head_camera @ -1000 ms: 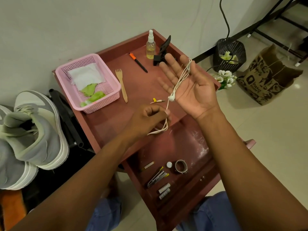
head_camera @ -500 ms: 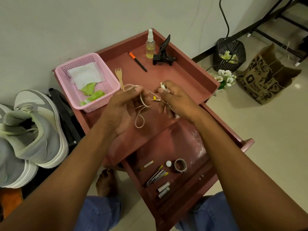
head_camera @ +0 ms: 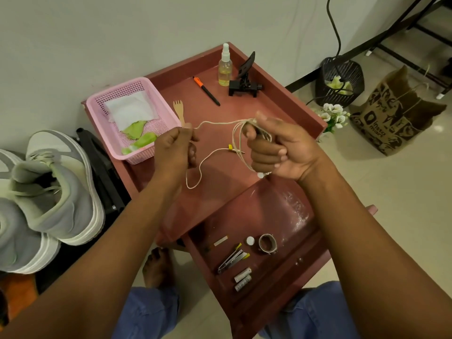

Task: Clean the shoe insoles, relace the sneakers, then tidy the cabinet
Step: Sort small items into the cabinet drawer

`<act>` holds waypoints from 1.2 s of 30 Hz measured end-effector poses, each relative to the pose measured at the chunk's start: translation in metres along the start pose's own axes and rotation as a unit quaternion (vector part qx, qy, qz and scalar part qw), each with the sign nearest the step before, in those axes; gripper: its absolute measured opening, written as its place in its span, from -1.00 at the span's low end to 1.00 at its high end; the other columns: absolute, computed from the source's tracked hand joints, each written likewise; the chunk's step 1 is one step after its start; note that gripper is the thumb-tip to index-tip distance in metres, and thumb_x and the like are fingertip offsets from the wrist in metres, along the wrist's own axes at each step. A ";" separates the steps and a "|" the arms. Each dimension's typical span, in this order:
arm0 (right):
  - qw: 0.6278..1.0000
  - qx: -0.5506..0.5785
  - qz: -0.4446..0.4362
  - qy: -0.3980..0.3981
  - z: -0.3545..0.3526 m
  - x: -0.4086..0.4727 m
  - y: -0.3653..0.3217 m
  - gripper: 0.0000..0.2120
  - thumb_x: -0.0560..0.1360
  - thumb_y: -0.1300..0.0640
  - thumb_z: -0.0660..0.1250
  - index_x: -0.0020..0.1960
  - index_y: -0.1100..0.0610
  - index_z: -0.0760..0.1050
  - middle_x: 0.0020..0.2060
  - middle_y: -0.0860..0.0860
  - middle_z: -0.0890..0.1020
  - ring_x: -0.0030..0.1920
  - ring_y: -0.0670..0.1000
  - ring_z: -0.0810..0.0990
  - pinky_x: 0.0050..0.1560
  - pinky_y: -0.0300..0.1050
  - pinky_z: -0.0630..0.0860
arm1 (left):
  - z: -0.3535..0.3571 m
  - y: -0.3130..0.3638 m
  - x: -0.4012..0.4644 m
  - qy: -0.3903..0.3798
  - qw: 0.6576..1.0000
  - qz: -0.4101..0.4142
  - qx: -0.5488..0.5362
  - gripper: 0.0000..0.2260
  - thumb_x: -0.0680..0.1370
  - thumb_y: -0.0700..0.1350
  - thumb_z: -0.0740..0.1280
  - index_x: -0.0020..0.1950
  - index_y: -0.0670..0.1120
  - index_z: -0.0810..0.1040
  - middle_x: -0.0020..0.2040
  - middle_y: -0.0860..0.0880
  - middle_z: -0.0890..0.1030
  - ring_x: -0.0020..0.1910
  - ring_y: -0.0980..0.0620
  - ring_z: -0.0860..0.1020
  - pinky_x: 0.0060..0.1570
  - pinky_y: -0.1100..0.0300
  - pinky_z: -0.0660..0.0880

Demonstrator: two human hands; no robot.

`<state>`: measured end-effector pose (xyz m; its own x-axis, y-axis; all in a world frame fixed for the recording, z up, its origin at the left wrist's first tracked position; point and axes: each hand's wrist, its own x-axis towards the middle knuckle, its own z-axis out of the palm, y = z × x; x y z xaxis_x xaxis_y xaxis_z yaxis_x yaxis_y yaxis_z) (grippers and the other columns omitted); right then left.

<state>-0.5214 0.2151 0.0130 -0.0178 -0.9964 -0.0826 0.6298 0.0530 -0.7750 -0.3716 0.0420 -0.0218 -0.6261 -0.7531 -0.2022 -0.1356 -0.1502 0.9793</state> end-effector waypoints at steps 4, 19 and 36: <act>0.991 0.093 -0.089 -0.035 0.002 0.000 -0.006 -0.71 0.68 -0.02 0.10 0.11 0.17 0.46 -0.56 -0.07 0.26 -0.61 -0.14 0.06 -0.52 -0.20 0.03 | 0.006 -0.016 -0.004 -0.080 0.963 0.087 0.243 -0.67 0.66 0.08 0.28 -0.22 0.04 0.69 -0.48 0.12 0.49 -0.44 0.08 0.43 -0.27 0.13 0.38; 0.919 -0.123 -0.191 0.322 -0.008 0.014 0.003 -0.72 0.75 0.18 0.07 0.42 0.17 0.35 0.20 0.22 0.68 0.22 0.23 0.67 0.38 0.19 0.49 | 0.027 -0.003 -0.032 -0.366 0.924 0.058 0.099 -0.82 0.58 -0.07 0.36 -0.12 -0.11 0.68 -0.22 -0.05 0.66 -0.23 0.04 0.57 -0.13 0.13 0.49; 0.946 -0.274 0.066 0.159 0.009 0.011 0.014 -0.52 0.70 -0.12 0.18 0.05 0.32 0.58 -0.53 0.03 0.27 -0.57 -0.06 0.09 -0.46 -0.15 0.06 | -0.004 0.011 -0.006 -0.128 0.989 0.000 -0.071 -0.75 0.64 -0.08 0.27 -0.13 -0.11 0.67 -0.24 -0.06 0.56 -0.20 0.03 0.55 -0.07 0.09 0.55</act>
<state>-0.5059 0.2044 0.0067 -0.2546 -0.9133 -0.3180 0.1480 0.2882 -0.9461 -0.3667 0.0425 -0.0097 -0.8023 -0.5688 -0.1807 -0.0385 -0.2529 0.9667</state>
